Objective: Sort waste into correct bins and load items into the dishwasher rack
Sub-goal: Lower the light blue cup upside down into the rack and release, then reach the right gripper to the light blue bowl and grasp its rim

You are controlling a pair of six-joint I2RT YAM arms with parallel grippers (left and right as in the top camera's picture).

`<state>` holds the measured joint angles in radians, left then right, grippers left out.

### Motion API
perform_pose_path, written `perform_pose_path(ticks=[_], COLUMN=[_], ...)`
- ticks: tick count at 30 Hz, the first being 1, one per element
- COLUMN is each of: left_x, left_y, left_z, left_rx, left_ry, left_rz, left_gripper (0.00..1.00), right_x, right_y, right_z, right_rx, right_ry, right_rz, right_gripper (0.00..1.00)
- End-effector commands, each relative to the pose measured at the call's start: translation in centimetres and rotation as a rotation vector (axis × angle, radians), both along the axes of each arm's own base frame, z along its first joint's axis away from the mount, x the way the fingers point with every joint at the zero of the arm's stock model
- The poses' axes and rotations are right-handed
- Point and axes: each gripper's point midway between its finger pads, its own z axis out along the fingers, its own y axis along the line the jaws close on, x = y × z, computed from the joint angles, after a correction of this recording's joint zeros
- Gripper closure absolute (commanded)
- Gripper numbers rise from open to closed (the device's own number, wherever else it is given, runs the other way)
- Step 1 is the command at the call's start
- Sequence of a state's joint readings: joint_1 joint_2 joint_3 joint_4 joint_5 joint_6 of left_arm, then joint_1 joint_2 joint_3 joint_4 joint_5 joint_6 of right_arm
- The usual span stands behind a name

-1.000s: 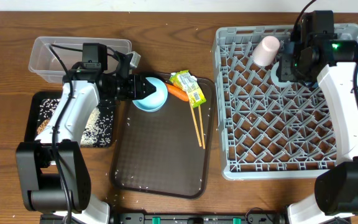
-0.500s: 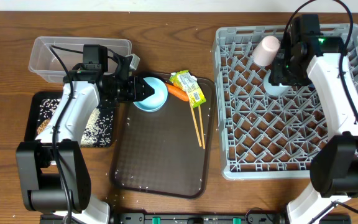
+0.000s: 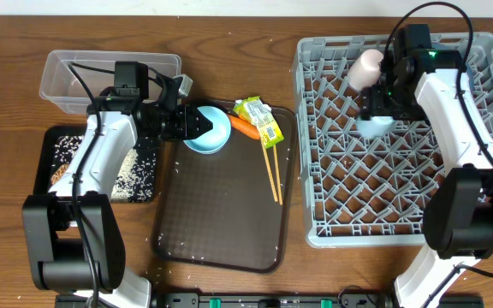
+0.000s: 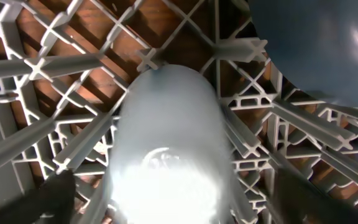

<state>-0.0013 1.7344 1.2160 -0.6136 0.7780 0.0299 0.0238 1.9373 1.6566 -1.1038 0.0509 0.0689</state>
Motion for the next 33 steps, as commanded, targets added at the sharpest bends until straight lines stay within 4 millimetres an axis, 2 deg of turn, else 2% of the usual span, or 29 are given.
perform_pose_path(ticks=[1, 4, 9, 14, 17, 20, 22, 25, 29, 33], left_x=[-0.4, -0.5, -0.5, -0.5, -0.4, -0.4, -0.5, -0.8, -1.6, -1.9], left_y=[0.1, 0.1, 0.1, 0.1, 0.3, 0.7, 1.0, 1.7, 3.5, 3.7], left_z=[-0.9, -0.9, -0.9, -0.9, -1.1, -1.4, -1.7, -2.3, -4.0, -4.5], left_rx=[0.011, 0.011, 0.011, 0.011, 0.022, 0.052, 0.071, 0.124, 0.295, 0.361], left_ry=[0.022, 0.025, 0.025, 0.025, 0.025, 0.03, 0.038, 0.06, 0.102, 0.108], left_rz=[-0.004, -0.004, -0.004, -0.004, 0.0, 0.011, 0.017, 0.032, 0.057, 0.051], left_gripper=[0.61, 0.62, 0.62, 0.61, 0.6, 0.6, 0.5, 0.46, 0.46, 0.46], right_x=[0.6, 1.0, 2.1, 2.8, 2.9, 2.9, 3.0, 3.3, 4.0, 4.1], right_y=[0.0, 0.6, 2.0, 4.6, 6.6, 9.5, 11.4, 13.8, 15.9, 19.1], right_z=[0.8, 2.1, 5.7, 8.6, 9.0, 9.2, 9.4, 9.8, 10.4, 10.1], right_rx=[0.009, 0.044, 0.119, 0.176, 0.191, 0.197, 0.198, 0.207, 0.235, 0.322], right_ry=[-0.018, -0.037, -0.097, -0.154, -0.171, -0.186, -0.205, -0.245, -0.293, -0.303], right_rz=[-0.003, 0.004, 0.026, 0.105, 0.15, 0.225, 0.273, 0.323, 0.34, 0.402], right_gripper=[0.01, 0.01, 0.01, 0.01, 0.01, 0.01, 0.01, 0.01, 0.01, 0.01])
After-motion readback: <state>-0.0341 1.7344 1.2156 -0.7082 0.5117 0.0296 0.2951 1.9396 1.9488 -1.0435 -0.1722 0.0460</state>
